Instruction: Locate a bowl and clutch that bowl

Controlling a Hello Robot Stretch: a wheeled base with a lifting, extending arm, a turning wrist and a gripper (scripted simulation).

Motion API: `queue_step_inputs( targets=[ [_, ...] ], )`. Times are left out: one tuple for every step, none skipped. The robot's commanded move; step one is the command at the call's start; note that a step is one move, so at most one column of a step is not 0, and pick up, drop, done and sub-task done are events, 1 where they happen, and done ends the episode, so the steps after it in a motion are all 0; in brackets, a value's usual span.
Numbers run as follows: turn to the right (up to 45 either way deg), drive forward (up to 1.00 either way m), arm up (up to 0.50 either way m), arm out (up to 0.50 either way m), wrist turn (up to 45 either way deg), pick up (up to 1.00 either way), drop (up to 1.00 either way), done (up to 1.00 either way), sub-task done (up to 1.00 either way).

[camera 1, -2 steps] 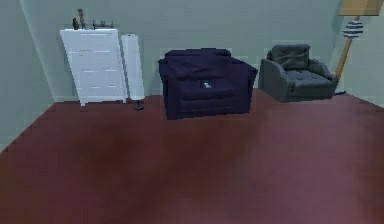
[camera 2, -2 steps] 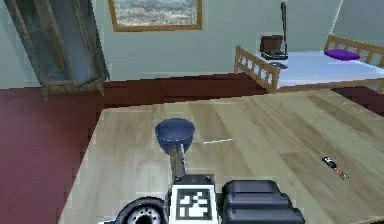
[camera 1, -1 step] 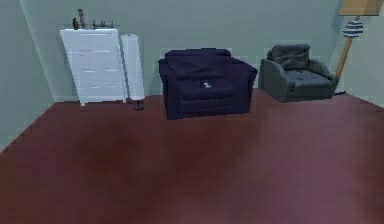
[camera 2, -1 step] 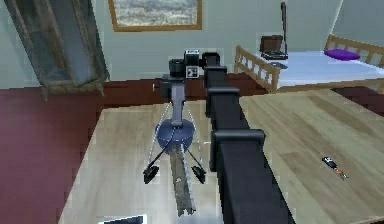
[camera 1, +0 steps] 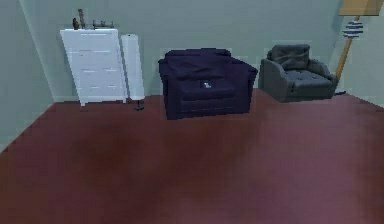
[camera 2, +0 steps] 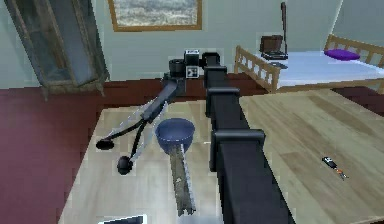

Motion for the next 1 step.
queue_step_inputs(
  targets=[
    [0.0,0.0,0.0,0.0,45.0,0.0,0.0,0.0,0.0]
  ],
)
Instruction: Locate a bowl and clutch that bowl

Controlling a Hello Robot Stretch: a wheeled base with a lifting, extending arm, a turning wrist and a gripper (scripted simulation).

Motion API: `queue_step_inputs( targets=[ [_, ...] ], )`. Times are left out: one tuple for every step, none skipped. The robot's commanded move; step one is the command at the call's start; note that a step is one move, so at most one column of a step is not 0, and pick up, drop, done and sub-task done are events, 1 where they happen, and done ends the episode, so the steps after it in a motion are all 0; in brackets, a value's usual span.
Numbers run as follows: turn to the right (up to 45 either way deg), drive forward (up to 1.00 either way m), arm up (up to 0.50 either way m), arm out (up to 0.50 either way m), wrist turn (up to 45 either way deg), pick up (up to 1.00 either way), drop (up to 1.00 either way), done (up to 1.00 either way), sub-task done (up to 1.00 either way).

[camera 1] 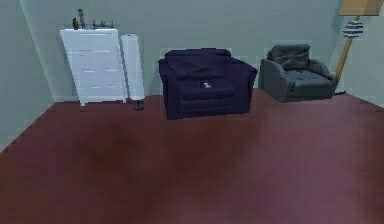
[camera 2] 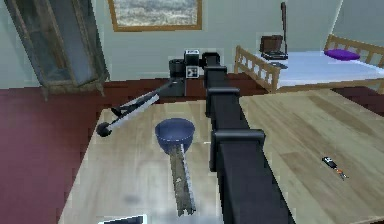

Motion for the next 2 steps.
queue_step_inputs(
  targets=[
    [0.0,0.0,0.0,0.0,45.0,0.0,0.0,0.0,0.0],
    [0.0,0.0,0.0,0.0,24.0,0.0,0.0,0.0,0.0]
  ],
)
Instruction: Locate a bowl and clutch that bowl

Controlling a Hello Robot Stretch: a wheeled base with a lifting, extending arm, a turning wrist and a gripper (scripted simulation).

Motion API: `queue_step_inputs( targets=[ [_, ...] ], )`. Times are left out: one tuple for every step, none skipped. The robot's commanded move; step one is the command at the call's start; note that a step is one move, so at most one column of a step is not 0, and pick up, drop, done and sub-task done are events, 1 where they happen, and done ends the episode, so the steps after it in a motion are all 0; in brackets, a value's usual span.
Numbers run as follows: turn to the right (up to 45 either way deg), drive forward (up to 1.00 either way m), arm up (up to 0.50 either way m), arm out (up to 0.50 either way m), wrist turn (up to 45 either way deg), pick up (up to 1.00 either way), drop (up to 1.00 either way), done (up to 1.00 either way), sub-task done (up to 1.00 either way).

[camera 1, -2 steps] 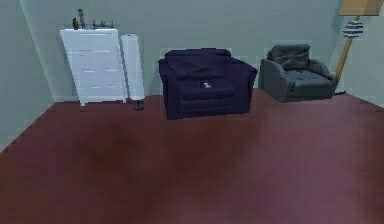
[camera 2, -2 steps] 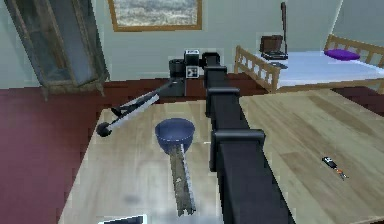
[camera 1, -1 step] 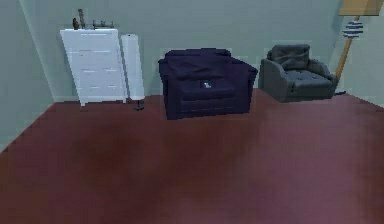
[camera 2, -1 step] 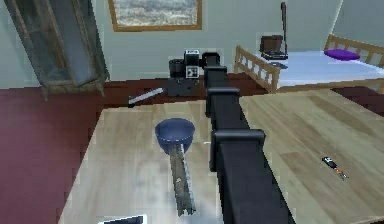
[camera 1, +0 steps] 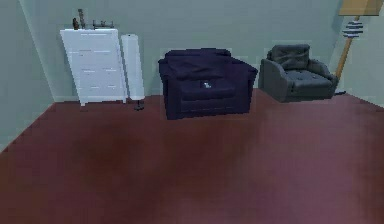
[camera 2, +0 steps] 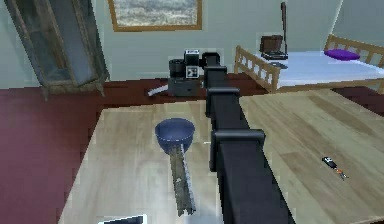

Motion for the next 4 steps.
queue_step_inputs(
  targets=[
    [0.0,0.0,-0.26,0.0,0.0,0.0,0.0,0.0,0.0],
    [0.0,0.0,0.0,0.0,0.0,1.0,0.0,0.0,0.0],
    [0.0,0.0,0.1,0.0,0.0,0.0,0.0,0.0,0.0],
    [0.0,0.0,0.0,0.0,0.0,0.0,0.0,1.0,0.0]
  ],
)
